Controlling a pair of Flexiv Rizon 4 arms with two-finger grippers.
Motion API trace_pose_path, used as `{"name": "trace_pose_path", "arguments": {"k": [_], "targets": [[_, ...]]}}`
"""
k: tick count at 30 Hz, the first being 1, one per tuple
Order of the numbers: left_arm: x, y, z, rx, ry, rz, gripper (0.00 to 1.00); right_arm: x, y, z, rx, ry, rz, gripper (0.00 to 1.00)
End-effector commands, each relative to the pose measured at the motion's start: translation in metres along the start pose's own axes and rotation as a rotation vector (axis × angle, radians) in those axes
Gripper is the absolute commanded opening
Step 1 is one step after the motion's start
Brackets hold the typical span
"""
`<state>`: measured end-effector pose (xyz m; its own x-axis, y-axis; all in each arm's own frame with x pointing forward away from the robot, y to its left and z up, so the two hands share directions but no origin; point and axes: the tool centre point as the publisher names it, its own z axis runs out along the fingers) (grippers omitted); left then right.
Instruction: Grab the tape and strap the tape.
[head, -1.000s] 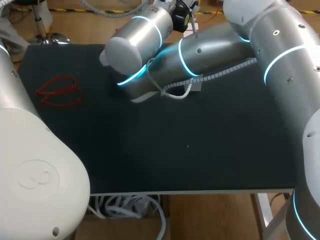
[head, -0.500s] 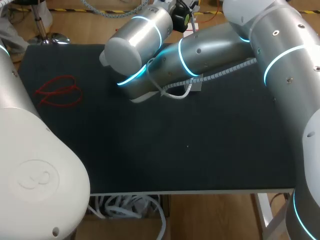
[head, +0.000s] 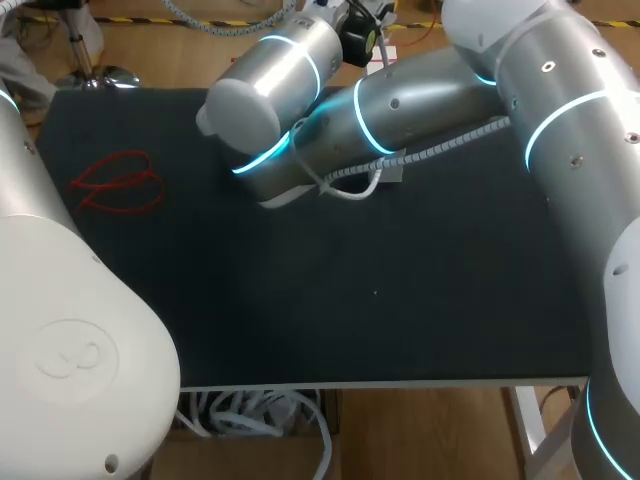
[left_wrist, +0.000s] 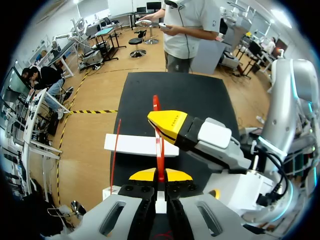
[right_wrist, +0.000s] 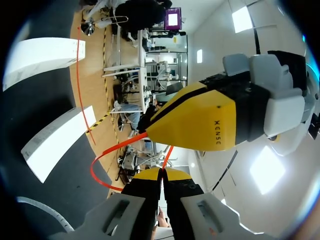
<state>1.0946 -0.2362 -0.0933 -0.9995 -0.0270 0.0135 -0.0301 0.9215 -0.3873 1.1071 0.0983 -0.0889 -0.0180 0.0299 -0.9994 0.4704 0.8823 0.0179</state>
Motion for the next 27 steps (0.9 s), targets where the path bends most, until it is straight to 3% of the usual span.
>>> {"name": "trace_pose_path", "arguments": {"k": [1, 27], "targets": [[0.0, -0.001, -0.001, -0.005, 0.0, -0.001, 0.0, -0.001, 0.002, -0.003, 0.0, 0.004, -0.006, 0.0], [0.0, -0.001, -0.001, -0.005, 0.0, -0.001, 0.0, 0.001, 0.012, -0.015, -0.039, 0.004, -0.013, 0.0]]}}
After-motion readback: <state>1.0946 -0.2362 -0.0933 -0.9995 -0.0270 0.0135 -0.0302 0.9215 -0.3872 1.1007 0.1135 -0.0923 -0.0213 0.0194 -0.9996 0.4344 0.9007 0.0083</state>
